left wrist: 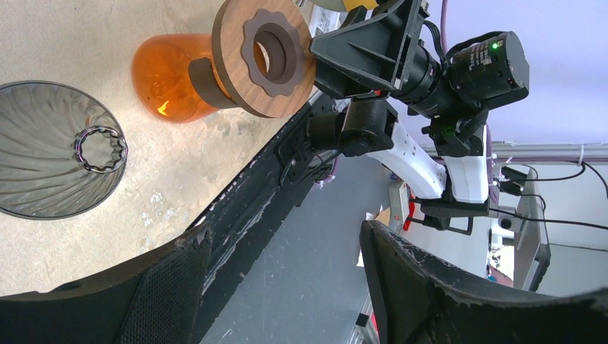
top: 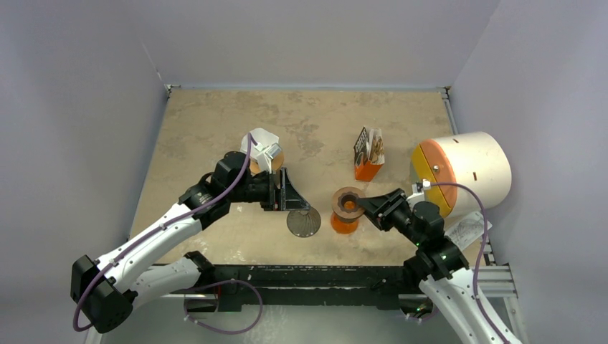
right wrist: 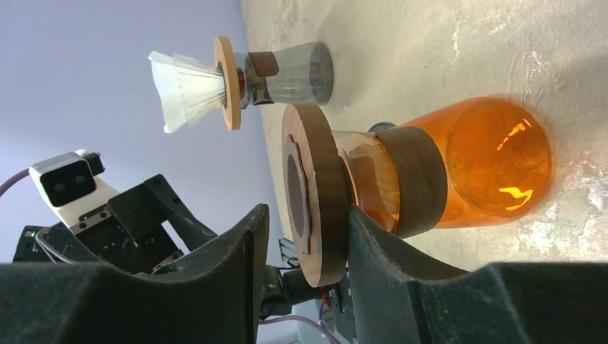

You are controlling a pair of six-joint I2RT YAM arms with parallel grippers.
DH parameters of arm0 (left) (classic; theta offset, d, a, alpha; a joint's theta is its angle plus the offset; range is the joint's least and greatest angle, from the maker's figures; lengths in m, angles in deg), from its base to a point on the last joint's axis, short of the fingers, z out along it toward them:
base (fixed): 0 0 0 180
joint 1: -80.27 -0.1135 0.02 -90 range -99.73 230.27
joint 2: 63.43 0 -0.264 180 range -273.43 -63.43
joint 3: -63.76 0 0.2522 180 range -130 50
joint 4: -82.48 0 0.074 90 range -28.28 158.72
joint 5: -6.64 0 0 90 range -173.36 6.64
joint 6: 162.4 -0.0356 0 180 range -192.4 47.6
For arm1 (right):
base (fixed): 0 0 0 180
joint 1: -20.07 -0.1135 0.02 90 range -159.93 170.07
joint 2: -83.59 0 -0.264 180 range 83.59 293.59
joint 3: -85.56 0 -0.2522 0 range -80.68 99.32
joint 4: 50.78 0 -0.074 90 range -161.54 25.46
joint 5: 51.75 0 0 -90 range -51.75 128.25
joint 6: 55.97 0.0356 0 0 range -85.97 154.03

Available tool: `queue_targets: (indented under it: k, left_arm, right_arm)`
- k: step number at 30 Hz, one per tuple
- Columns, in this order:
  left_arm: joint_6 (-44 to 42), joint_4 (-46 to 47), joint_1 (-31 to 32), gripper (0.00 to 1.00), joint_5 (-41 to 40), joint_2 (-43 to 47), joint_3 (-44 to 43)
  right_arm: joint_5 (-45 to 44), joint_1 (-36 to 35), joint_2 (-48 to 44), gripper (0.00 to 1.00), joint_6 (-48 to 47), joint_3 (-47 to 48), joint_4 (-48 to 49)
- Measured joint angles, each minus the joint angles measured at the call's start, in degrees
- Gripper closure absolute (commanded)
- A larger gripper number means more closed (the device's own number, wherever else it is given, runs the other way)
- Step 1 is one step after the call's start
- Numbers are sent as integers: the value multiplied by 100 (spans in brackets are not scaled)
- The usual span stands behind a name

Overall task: Place the coffee filter in the dripper
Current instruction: Place the dripper holder onto the coffee server.

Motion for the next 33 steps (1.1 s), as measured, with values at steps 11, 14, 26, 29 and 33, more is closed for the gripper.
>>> queue_targets:
  k: [11,14,26,29,33]
  left_arm:
    - [-2,0,0,28,2,0,0]
    - [-2,2,0,28,2,0,0]
    - [-2,0,0,28,2,-2,0]
    - [-2,0,0,28,2,-2,0]
    - [-28,-28,0,28,-4,0,0]
  right_arm:
    - [-92,0,22,54,-205,308,-400]
    - [-151,0,33,54,-341,485,-605]
    - [-481,0,214,54,-901,929,-1386]
    - [-507,0,238,54,-973,931,-1423]
    - [-498,0,358,52,-1180,1021,-1449]
